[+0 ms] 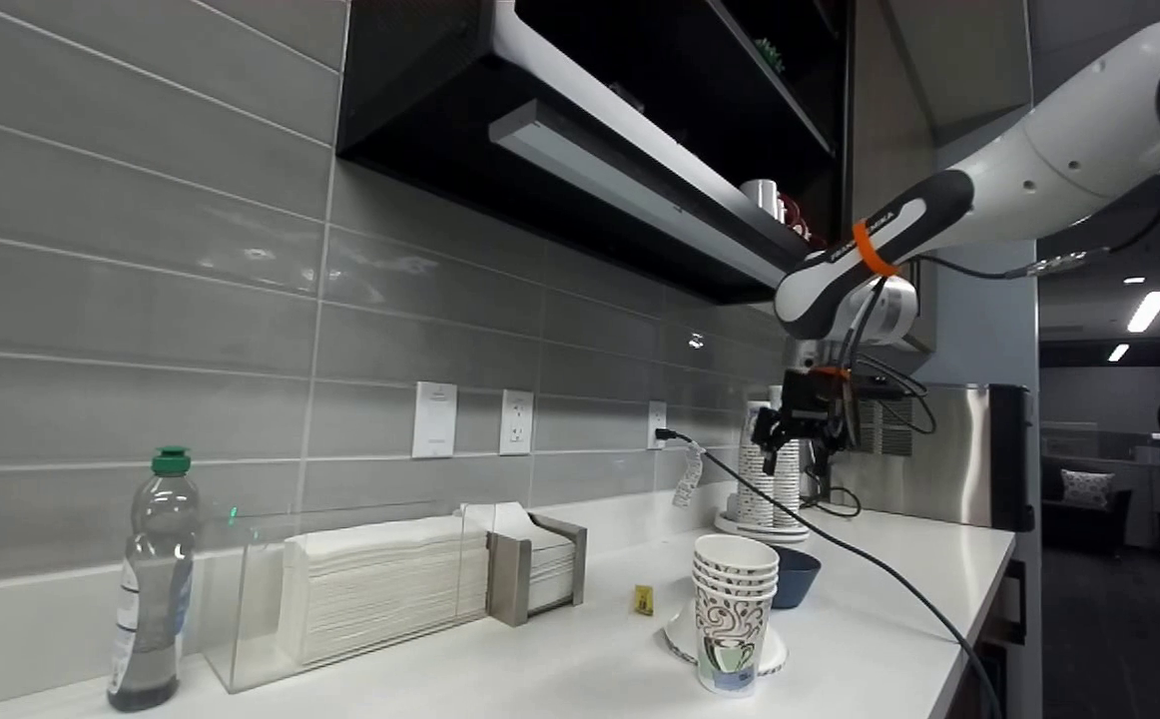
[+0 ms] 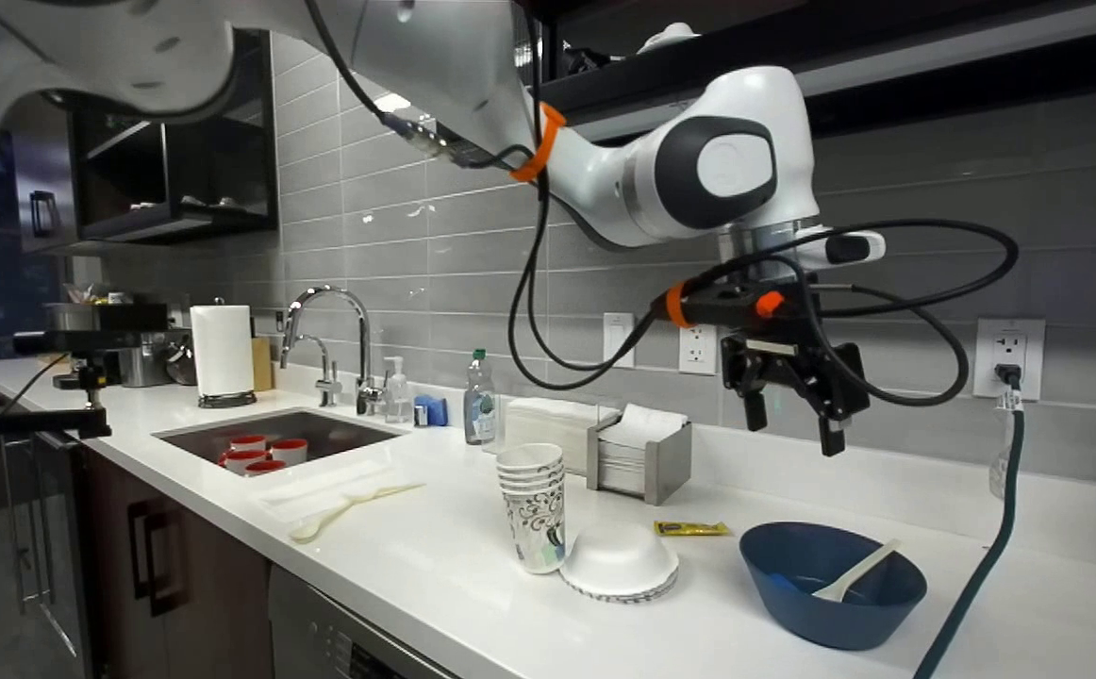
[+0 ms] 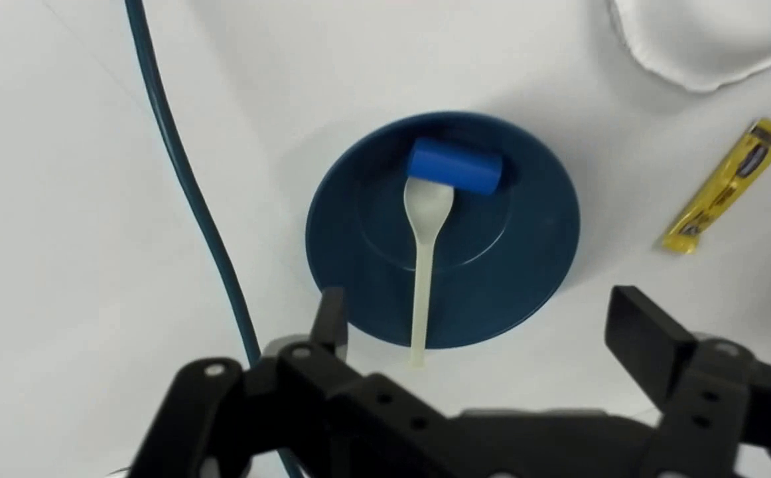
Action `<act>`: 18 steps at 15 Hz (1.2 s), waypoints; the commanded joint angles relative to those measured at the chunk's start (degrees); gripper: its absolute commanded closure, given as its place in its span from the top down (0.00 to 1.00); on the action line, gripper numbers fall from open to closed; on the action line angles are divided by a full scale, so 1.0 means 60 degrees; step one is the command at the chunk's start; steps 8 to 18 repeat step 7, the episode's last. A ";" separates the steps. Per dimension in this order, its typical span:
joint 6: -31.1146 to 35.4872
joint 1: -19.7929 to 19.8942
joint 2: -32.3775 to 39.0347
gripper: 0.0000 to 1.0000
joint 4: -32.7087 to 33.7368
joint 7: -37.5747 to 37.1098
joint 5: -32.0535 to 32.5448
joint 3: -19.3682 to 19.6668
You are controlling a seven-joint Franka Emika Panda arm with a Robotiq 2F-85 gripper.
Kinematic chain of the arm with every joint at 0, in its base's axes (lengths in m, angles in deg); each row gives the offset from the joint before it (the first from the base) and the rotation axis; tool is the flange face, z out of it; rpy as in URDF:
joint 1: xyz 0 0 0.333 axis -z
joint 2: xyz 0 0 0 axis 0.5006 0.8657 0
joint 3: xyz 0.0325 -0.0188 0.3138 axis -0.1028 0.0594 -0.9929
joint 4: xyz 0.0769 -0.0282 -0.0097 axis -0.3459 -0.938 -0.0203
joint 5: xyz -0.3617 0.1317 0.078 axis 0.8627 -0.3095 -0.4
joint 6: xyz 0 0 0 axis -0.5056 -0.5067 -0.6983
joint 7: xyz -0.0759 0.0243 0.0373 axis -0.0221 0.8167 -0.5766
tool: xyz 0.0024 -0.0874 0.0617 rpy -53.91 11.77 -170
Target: Pick up the white spoon and put it into the blue bowl
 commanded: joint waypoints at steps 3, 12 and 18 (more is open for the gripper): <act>0.1496 -0.0026 -0.2818 1.00 -0.3257 0.1802 -0.0150 -0.0035; 0.2078 -0.0105 -0.2953 1.00 -0.3375 0.1958 -0.0116 0.0133; 0.2078 -0.0105 -0.2953 1.00 -0.3375 0.1958 -0.0116 0.0133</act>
